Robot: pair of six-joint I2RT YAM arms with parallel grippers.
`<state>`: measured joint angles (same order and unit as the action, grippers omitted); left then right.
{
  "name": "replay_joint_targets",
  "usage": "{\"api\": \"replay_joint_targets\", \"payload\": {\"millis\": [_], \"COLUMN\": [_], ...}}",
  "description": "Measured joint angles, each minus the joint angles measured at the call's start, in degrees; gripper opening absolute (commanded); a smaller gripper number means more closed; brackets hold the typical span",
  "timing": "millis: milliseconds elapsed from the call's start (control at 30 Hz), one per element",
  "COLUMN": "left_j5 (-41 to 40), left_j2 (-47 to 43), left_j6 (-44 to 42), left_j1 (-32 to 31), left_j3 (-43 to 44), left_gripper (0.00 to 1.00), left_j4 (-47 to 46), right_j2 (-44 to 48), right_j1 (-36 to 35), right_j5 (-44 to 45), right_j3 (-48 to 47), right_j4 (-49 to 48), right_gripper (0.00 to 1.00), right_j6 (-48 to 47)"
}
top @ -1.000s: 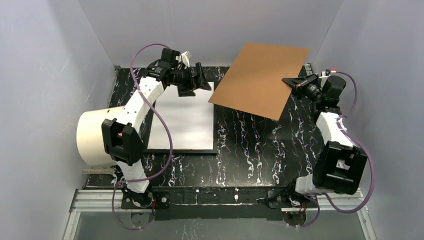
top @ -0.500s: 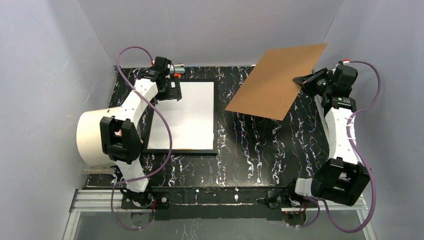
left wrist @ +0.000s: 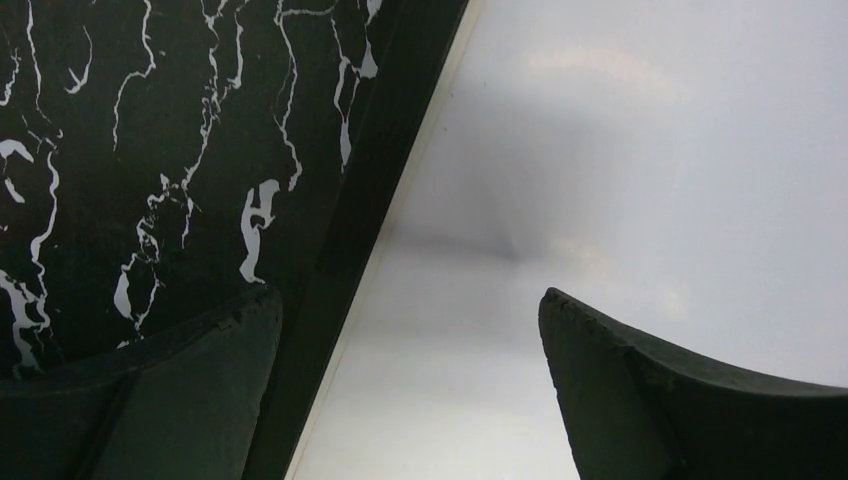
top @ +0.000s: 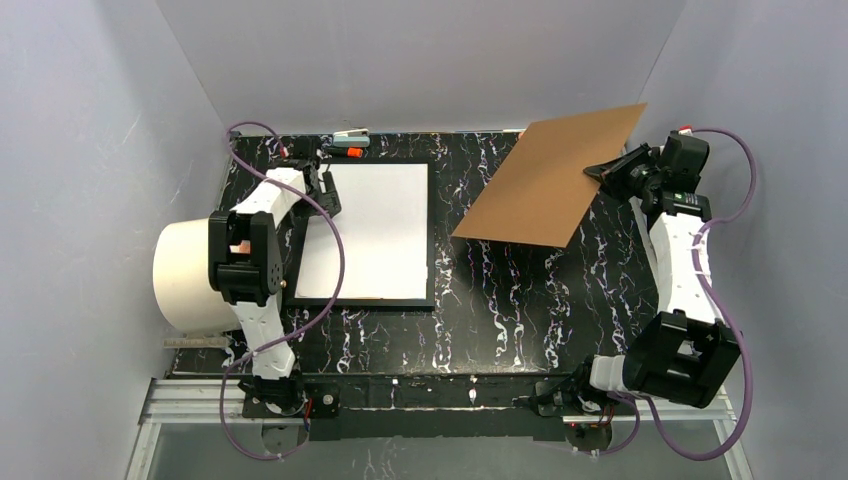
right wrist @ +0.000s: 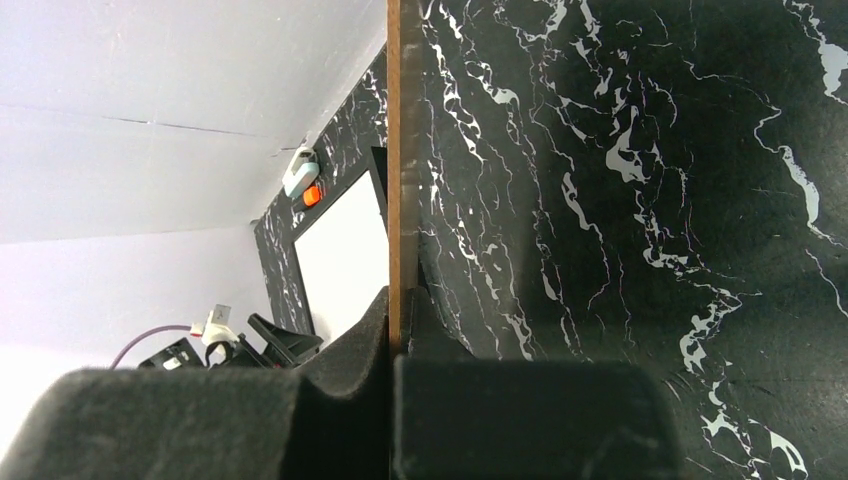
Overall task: Put the photo into the frame
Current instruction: Move the photo frame to the center of the board.
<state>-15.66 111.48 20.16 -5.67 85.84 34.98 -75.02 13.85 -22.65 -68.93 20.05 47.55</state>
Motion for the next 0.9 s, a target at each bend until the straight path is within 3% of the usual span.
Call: {"api": "replay_joint_targets", "payload": {"millis": [133, 467, 700, 900], "left_j5": [1.90, 18.10, 25.22, 30.18], "left_j2": [0.79, 1.51, 1.51, 1.51], "left_j6": [0.02, 2.14, 1.92, 1.46], "left_j1": [1.55, 8.55, 8.68, 7.13], "left_j3": [-1.46, -6.84, -7.08, -7.48], "left_gripper": [0.98, 0.95, 0.90, 0.89], "left_j4": [-3.98, -11.85, -14.45, -15.34], "right_j2": [-1.05, -3.76, -6.67, -8.98], "right_j1": [0.00, 0.00, 0.00, 0.02], "right_j5": [0.02, -0.04, -0.63, -6.82], "right_j3": [0.00, -1.44, -4.11, -7.74], "right_j4": [0.04, 1.01, 2.45, 1.77], "right_gripper": [0.01, 0.01, 0.01, 0.01], "right_j6": [0.02, 0.11, -0.13, -2.84]}}
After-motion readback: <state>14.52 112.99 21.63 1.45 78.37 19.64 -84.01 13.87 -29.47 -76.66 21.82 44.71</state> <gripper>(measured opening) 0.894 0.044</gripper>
